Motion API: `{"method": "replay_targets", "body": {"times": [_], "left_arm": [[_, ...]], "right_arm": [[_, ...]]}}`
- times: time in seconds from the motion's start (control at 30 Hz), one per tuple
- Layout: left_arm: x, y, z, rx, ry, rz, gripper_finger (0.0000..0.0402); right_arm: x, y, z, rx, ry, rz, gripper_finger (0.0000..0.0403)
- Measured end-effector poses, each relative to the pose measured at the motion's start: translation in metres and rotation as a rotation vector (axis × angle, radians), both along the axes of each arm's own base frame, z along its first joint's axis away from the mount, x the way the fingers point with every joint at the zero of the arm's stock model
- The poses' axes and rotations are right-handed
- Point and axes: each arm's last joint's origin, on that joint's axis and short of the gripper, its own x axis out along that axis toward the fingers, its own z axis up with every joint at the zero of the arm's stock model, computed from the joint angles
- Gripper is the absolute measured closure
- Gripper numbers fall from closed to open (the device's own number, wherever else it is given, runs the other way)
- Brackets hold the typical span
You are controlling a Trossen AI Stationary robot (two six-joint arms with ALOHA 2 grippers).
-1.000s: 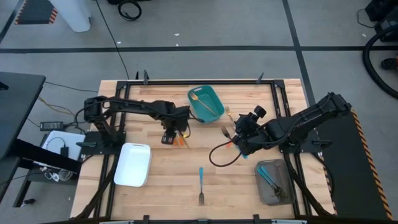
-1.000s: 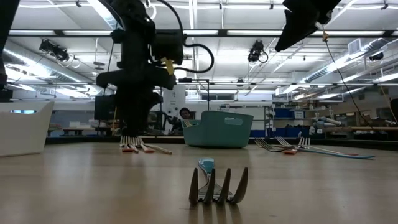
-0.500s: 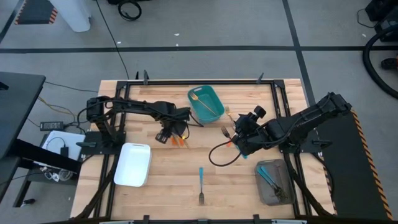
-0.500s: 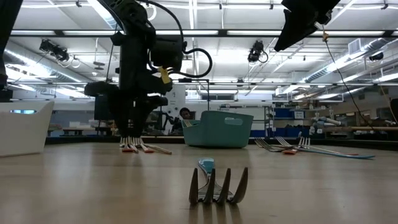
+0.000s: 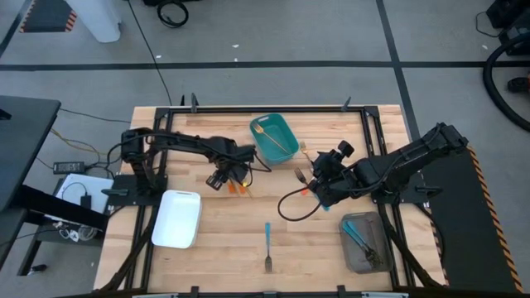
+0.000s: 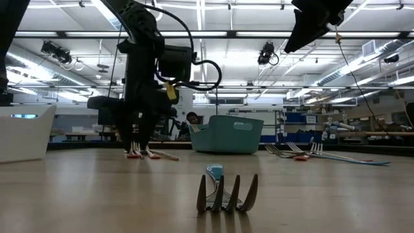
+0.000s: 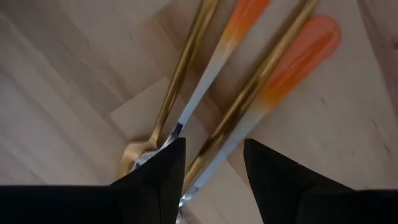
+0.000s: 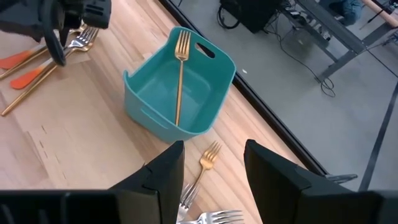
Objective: Sort silverware by color (type)
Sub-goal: Put the gold fork into the green bin
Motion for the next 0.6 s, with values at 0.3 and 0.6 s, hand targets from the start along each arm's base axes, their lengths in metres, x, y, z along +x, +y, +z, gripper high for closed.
{"method": "replay_targets", "body": {"times": [0.3,0.6], "left_arm": [[0.0008,0.0015,-0.0081,0.021,0.032,0.002,0.0262],[0.0005,0.0013,-0.0081,0.026,0.035,0.008,0.0315]], "right_arm": [[0.0001,0.0001,0.0001,0.0,-0.001,0.001,0.023],[0.0002,0.0001,0.0001,0.0,-0.002,0.001,0.023]]}}
